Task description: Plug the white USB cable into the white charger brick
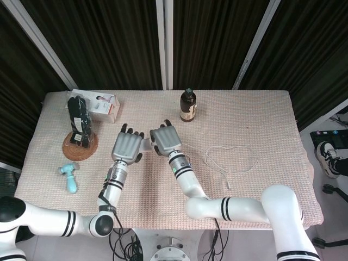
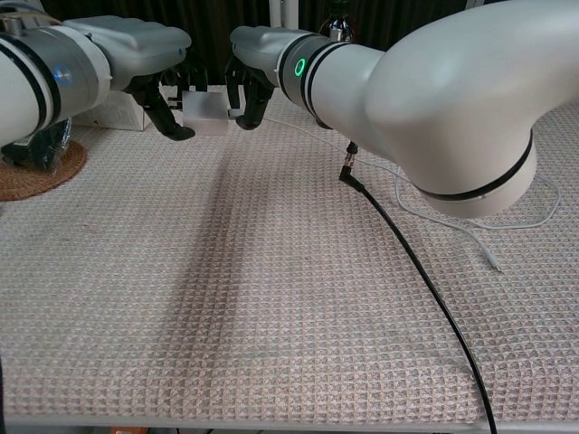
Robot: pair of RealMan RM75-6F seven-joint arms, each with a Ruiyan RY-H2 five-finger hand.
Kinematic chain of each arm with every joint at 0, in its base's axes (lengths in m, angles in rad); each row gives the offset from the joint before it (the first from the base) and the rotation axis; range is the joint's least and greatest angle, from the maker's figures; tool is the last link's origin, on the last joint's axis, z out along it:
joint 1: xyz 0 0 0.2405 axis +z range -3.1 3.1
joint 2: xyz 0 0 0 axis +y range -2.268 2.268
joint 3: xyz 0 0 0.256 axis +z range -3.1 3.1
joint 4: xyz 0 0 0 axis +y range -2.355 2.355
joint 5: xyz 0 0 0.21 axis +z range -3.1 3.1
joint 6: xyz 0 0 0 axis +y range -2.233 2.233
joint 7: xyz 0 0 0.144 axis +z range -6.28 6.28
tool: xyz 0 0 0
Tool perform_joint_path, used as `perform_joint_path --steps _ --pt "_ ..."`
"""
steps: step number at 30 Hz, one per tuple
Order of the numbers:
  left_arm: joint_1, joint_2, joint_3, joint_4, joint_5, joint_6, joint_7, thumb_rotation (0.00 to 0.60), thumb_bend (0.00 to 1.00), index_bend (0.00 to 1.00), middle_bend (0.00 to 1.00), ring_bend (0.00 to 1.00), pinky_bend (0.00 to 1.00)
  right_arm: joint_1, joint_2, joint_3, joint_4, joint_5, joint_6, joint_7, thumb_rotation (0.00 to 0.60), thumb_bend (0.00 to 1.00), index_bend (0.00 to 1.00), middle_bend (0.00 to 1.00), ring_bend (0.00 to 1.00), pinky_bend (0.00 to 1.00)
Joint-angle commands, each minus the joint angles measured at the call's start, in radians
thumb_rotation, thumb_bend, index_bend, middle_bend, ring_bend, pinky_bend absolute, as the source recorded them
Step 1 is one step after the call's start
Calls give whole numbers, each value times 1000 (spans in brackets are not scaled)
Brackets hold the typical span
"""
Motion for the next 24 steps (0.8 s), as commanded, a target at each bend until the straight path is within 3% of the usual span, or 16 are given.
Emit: perform_joint_path --steps 1,7,10,15,24 --pt "-2 -2 1 2 0 2 5 573 326 418 417 235 123 2 -5 1 4 2 -2 2 600 353 676 526 304 121" --pt "-1 -7 0 9 -5 1 7 573 326 418 417 235 124 3 -4 0 3 10 -2 -7 600 353 663 526 304 109" --pt "4 -3 0 9 0 -5 -4 573 325 418 417 235 124 -2 7 -3 -8 15 -7 -8 600 318 551 487 289 86" --pt "12 4 0 11 3 -17 -21 571 325 418 417 235 124 -14 23 -12 -27 7 -1 -4 600 35 303 367 207 66" --pt "40 31 21 17 35 -44 -71 576 325 417 413 235 126 -53 81 -35 -96 -16 34 -3 600 0 108 260 143 39"
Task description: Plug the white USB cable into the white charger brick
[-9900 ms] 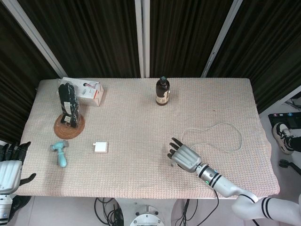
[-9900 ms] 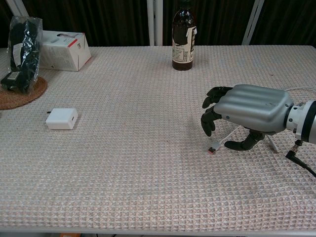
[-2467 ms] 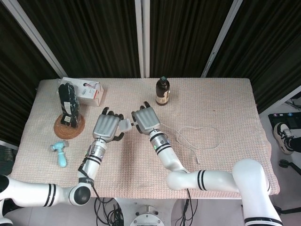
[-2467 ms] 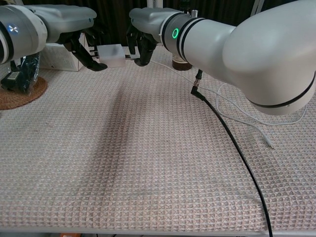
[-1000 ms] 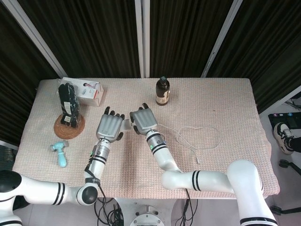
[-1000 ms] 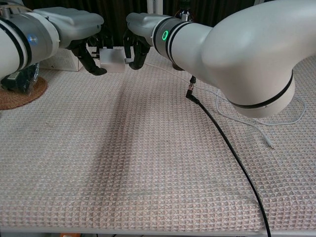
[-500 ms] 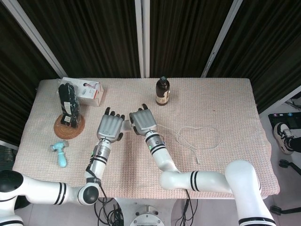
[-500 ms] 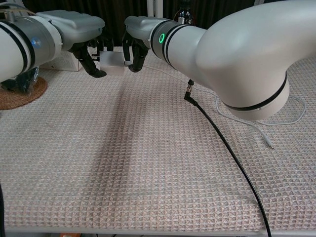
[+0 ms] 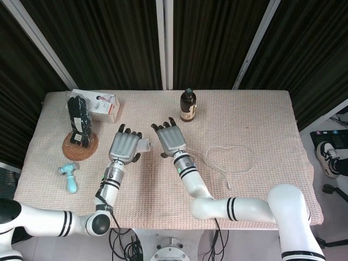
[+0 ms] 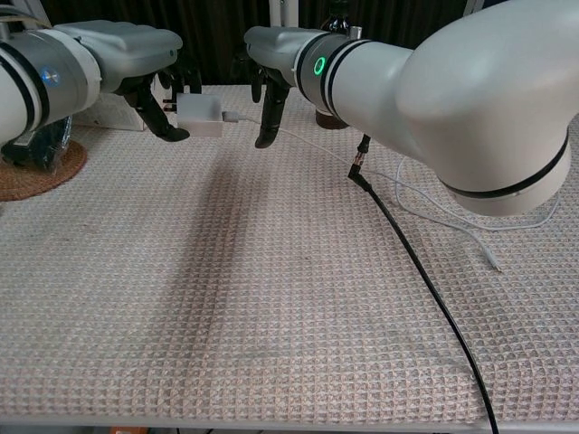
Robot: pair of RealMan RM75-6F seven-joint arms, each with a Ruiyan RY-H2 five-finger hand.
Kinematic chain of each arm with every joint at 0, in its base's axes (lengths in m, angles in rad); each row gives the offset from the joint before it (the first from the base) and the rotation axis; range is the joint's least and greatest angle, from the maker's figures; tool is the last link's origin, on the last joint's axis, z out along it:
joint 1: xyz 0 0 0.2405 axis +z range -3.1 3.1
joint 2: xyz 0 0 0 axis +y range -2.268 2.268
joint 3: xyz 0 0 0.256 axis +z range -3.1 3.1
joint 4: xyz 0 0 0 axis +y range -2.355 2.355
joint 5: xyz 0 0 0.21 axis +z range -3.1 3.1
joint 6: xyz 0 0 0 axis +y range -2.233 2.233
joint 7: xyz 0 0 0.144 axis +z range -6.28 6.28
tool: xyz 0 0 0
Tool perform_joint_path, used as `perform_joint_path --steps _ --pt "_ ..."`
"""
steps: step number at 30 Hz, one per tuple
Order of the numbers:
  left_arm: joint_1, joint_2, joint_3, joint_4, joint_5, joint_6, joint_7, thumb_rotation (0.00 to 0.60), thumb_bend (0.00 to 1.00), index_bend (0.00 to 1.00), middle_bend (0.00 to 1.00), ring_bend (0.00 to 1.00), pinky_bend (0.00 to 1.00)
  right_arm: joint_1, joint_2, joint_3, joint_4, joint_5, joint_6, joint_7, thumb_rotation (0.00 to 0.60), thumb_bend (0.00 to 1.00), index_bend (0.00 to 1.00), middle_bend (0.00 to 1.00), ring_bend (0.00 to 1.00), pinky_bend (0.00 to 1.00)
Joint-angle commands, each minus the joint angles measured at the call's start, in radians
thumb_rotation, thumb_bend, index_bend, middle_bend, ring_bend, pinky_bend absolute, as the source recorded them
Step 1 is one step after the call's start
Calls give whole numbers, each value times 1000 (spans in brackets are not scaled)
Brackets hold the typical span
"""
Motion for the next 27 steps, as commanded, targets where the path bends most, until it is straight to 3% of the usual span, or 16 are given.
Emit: perform_joint_path --steps 1,5,10,15,22,27 --pt "17 15 17 8 19 -26 -29 576 324 417 408 235 126 -28 45 -16 -51 -16 24 -1 600 0 102 256 140 37" --pt "50 21 61 61 77 -75 -99 587 308 386 367 195 114 -85 135 -46 -152 -63 62 12 600 0 93 243 122 21" --pt "82 5 100 151 105 -155 -176 600 265 262 270 105 68 -172 257 -100 -271 -134 92 54 600 0 71 223 105 12" --pt "115 21 126 169 154 -177 -231 600 260 206 222 70 46 -260 362 -157 -341 -219 108 121 600 0 71 221 105 12" --pt "251 172 165 105 342 -36 -381 600 232 205 223 70 46 -433 531 -261 -413 -432 175 290 600 1 69 223 105 17" --pt "392 295 205 129 471 88 -557 600 219 211 223 70 41 -581 663 -358 -425 -659 253 477 600 87 80 213 101 31"
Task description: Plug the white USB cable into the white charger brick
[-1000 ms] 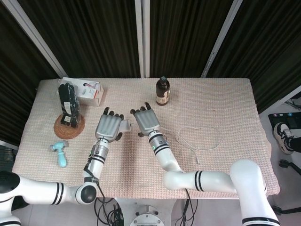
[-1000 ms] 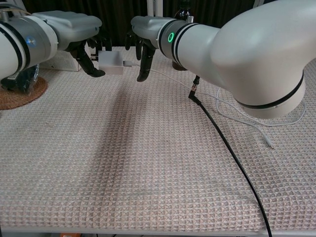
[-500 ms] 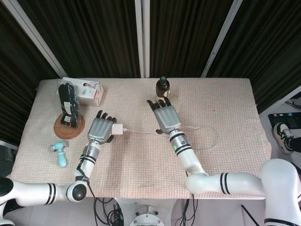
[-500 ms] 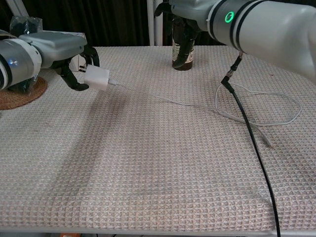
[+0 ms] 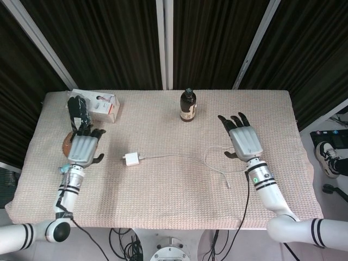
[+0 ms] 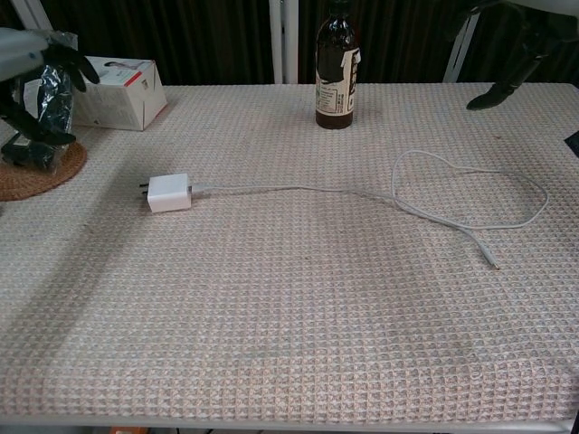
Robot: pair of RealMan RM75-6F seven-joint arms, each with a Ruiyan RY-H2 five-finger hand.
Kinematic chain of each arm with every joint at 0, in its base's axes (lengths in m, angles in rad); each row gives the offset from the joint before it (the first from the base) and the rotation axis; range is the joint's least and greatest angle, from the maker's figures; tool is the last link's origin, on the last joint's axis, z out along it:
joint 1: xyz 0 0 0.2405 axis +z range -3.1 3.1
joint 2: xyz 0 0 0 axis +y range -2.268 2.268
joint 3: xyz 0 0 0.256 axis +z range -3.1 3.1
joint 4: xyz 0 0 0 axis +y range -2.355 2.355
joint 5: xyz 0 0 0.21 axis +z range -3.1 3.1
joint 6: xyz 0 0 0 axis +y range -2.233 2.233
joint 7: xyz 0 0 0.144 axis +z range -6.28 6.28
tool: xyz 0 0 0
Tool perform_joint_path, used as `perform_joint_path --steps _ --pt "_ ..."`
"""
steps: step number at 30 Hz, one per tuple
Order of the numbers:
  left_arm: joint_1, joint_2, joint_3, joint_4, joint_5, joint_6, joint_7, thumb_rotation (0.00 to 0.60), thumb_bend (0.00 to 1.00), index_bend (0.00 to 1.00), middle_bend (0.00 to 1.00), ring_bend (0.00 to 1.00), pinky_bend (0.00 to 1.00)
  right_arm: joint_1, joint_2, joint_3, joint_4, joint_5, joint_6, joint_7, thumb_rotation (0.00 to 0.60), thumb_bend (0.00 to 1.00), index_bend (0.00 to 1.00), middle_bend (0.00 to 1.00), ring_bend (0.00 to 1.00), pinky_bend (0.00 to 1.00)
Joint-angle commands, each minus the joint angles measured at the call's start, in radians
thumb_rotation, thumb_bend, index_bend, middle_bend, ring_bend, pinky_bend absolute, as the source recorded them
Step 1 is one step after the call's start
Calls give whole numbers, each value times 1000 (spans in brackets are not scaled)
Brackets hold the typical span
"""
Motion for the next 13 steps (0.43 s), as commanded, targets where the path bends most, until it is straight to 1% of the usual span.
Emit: perform_joint_path --steps 1,4,7,10,13 --pt "143 121 51 22 114 117 -174 600 215 213 223 70 38 -165 122 -112 -15 -227 107 195 600 108 81 207 94 35" --pt "230 170 94 60 182 166 -278 600 208 216 223 70 30 -267 161 -165 13 -336 204 288 600 133 81 198 79 39" --pt "312 195 130 83 232 210 -366 600 208 217 224 70 22 -357 173 -198 39 -394 289 350 600 136 82 195 75 39" --pt "386 198 152 96 272 264 -418 600 208 217 225 70 20 -432 168 -218 59 -422 351 380 600 137 82 194 70 40" --pt "446 191 164 94 303 312 -439 600 207 217 224 70 17 -485 163 -226 74 -439 384 407 600 139 82 192 66 41"
